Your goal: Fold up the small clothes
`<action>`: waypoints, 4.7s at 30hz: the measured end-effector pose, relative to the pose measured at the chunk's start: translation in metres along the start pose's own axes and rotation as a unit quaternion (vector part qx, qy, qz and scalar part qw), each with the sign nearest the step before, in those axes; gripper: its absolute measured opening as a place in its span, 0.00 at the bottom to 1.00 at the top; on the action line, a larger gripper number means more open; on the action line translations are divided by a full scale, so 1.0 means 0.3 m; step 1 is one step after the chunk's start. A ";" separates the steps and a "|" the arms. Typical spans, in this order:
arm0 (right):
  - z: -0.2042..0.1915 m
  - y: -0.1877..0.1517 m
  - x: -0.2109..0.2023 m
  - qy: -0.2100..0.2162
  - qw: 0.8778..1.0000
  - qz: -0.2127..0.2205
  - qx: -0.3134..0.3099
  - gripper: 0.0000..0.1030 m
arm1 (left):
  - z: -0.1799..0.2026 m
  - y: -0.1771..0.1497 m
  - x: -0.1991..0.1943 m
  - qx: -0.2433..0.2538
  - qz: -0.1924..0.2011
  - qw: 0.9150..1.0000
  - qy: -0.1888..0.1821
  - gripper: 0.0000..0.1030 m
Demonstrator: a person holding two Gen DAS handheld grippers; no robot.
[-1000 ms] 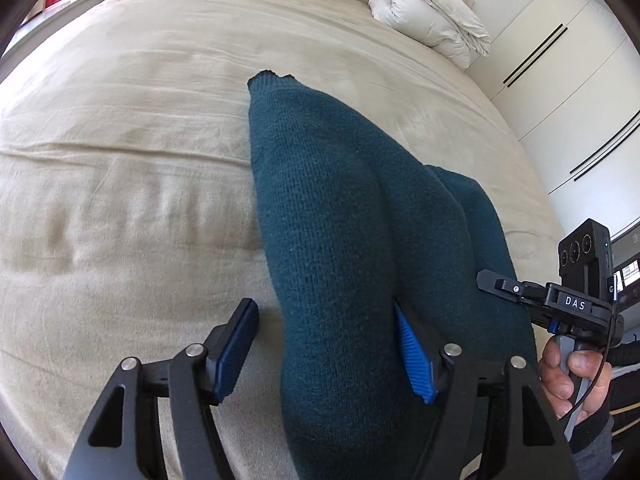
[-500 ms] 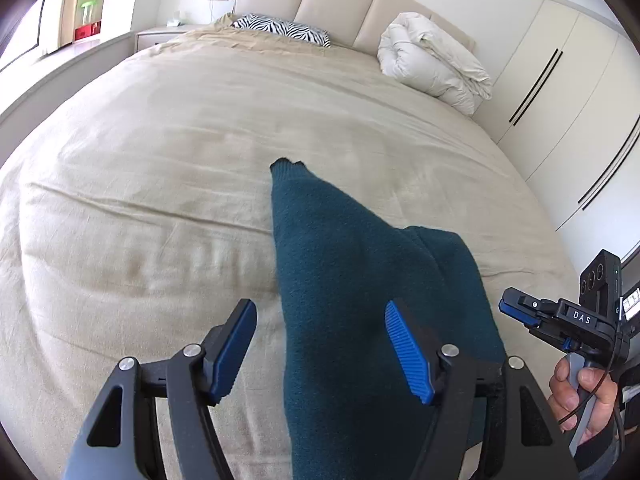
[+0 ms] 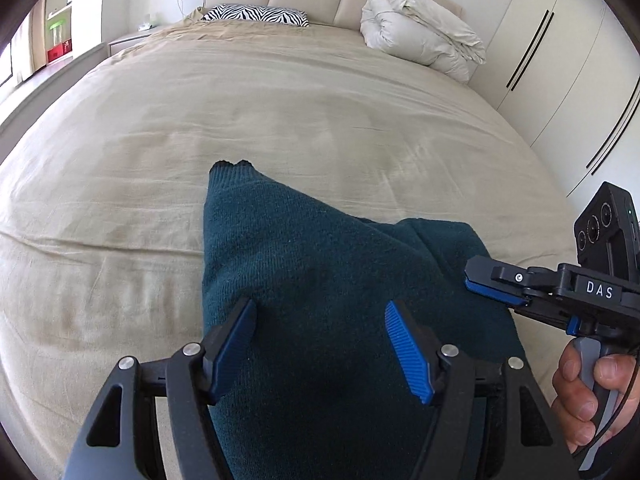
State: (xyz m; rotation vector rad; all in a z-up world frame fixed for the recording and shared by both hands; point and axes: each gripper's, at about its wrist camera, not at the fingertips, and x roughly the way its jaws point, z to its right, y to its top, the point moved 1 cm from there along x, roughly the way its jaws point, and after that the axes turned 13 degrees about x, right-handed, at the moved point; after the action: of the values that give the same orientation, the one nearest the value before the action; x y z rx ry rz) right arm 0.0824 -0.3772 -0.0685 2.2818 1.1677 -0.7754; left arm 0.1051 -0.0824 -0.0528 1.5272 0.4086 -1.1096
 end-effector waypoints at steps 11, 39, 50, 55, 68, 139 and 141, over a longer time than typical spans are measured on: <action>0.030 0.040 0.035 0.002 1.000 0.010 0.013 0.30 | 0.008 -0.005 0.069 0.022 0.003 0.999 0.027 0.82; -0.202 -0.385 -0.601 -0.091 0.913 0.348 -0.193 0.87 | 0.223 -0.159 -0.645 0.094 0.272 0.924 0.250 1.00; -0.402 -0.560 -0.876 -0.061 0.827 0.493 -0.264 1.00 | 0.177 -0.152 -0.846 0.039 0.272 0.925 0.261 1.00; -0.426 -0.606 -0.825 -0.091 0.849 0.445 -0.268 1.00 | 0.128 -0.166 -0.715 0.016 0.179 0.954 0.241 1.00; -0.233 -0.588 -0.488 -0.215 0.932 0.233 -0.175 1.00 | 0.150 -0.317 -0.483 -0.006 0.044 0.986 0.160 1.00; -0.134 -0.642 -0.319 -0.272 0.932 0.178 -0.159 1.00 | 0.119 -0.368 -0.429 -0.018 0.014 0.986 0.167 1.00; -0.132 -0.643 -0.319 -0.272 0.932 0.178 -0.159 1.00 | 0.119 -0.368 -0.429 -0.018 0.014 0.986 0.167 1.00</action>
State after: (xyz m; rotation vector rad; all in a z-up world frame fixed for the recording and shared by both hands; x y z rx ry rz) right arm -0.1135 -0.3046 -0.0034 1.7702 0.5540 -0.9142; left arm -0.0576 -0.0424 -0.0084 1.6848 0.6303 -0.8190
